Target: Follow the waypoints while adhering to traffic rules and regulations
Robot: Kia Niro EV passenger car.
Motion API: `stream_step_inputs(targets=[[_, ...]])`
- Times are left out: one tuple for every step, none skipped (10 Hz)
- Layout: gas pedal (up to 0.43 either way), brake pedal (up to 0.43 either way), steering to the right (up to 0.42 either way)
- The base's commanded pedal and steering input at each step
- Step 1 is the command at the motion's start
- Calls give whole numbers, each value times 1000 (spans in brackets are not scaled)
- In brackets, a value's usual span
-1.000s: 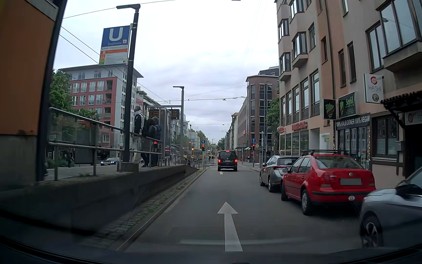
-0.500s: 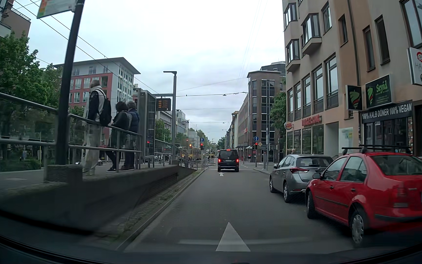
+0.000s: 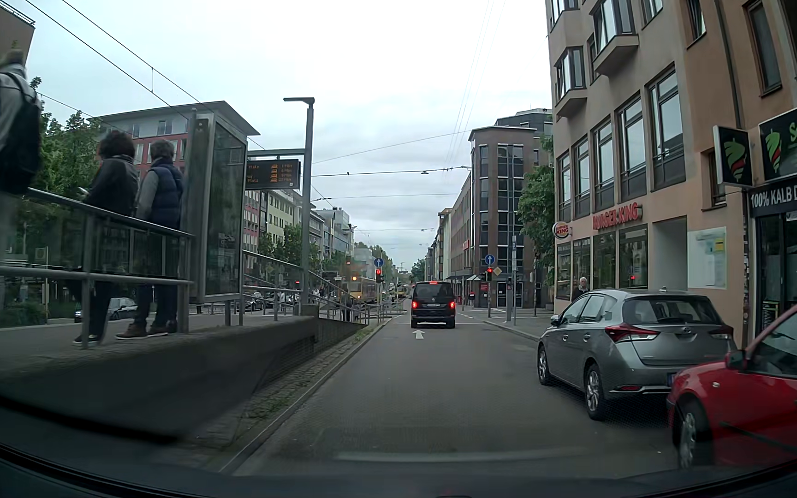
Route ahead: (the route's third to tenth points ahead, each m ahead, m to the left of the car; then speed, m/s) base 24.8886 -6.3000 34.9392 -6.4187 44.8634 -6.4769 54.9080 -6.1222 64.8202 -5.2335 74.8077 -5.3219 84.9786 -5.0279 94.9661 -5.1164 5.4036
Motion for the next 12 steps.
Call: stream_step_inputs(targets=[[0, 0, 0], [0, 0, 2], [0, 0, 7], [0, 0, 5], [0, 0, 2], [0, 0, 3], [0, 0, 5], [0, 0, 5], [0, 0, 4], [0, 0, 4], [0, 0, 5], [0, 0, 11]])
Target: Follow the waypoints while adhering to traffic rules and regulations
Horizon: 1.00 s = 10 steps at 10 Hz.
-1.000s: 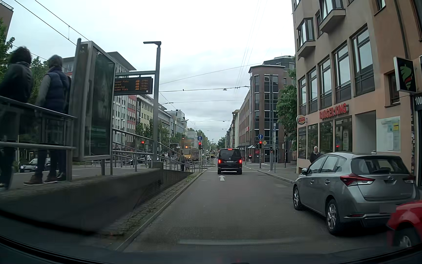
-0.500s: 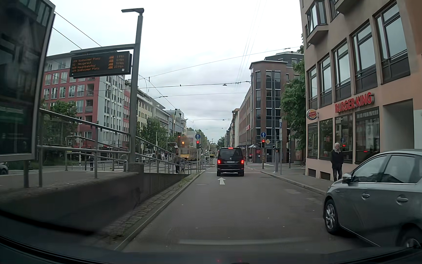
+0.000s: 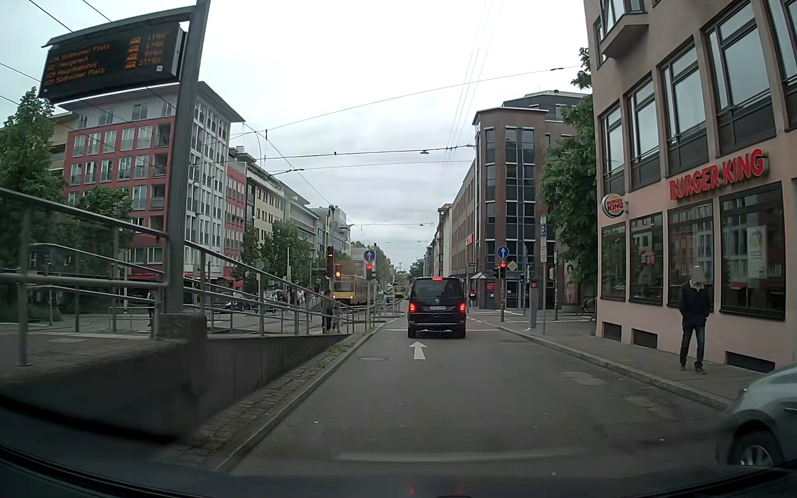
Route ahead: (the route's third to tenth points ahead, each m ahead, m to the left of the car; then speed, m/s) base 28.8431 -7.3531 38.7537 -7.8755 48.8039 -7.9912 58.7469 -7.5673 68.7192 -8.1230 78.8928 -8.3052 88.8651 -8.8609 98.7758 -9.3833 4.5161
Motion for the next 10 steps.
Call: stream_step_inputs(targets=[[0, 0, 17], [0, 0, 21], [0, 0, 24], [0, 0, 25], [0, 0, 30], [0, 0, 39], [0, 0, 48], [0, 0, 58], [0, 0, 65], [0, 0, 71]])
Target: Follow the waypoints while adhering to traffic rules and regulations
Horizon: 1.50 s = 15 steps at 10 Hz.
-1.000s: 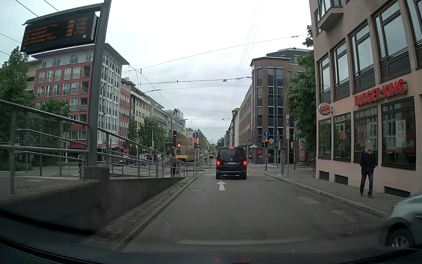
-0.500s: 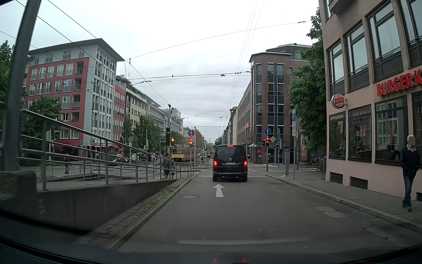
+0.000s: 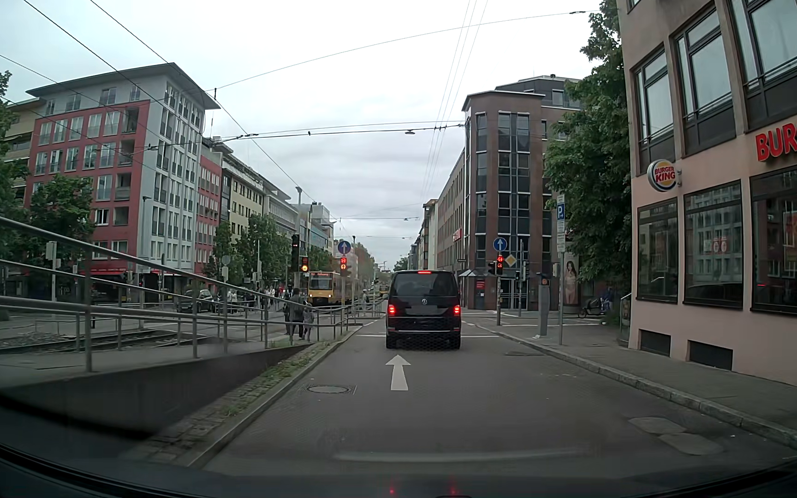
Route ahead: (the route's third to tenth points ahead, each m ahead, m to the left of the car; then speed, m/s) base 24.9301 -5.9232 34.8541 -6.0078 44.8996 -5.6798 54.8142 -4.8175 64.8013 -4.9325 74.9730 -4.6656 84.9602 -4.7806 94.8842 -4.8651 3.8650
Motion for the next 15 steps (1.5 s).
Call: stream_step_inputs(targets=[[0, 0, 76], [0, 0, 79], [0, 0, 80], [0, 0, 80], [0, 0, 80], [0, 0, 78], [0, 0, 63], [0, 0, 40], [0, 0, 20], [0, 0, 0], [0, 0, -14], [0, 0, -29], [0, 0, -36], [0, 0, -40], [0, 0, -41]])
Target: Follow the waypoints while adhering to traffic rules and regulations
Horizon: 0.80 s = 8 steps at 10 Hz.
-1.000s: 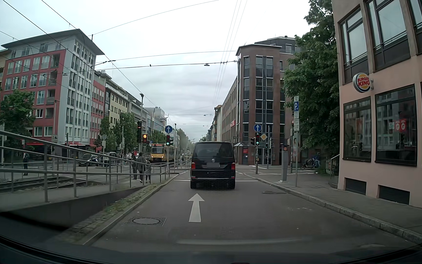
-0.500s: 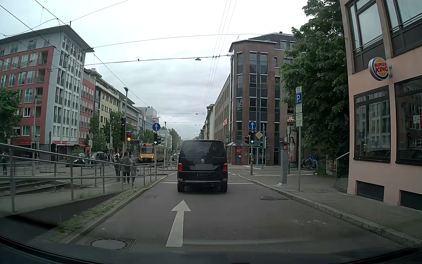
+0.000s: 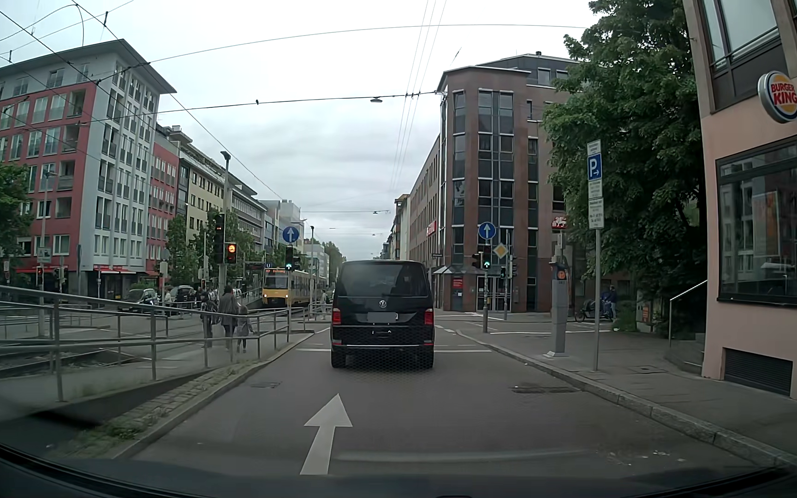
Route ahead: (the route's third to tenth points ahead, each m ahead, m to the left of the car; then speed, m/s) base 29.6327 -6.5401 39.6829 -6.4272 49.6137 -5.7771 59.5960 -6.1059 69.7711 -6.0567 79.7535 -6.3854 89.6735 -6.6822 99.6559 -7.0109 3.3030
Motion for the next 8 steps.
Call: stream_step_inputs(targets=[[0, 0, -41], [0, 0, -41], [20, 0, -41], [20, 0, -41], [20, 0, -41], [20, 0, -40], [20, 0, -38], [20, 0, -37]])
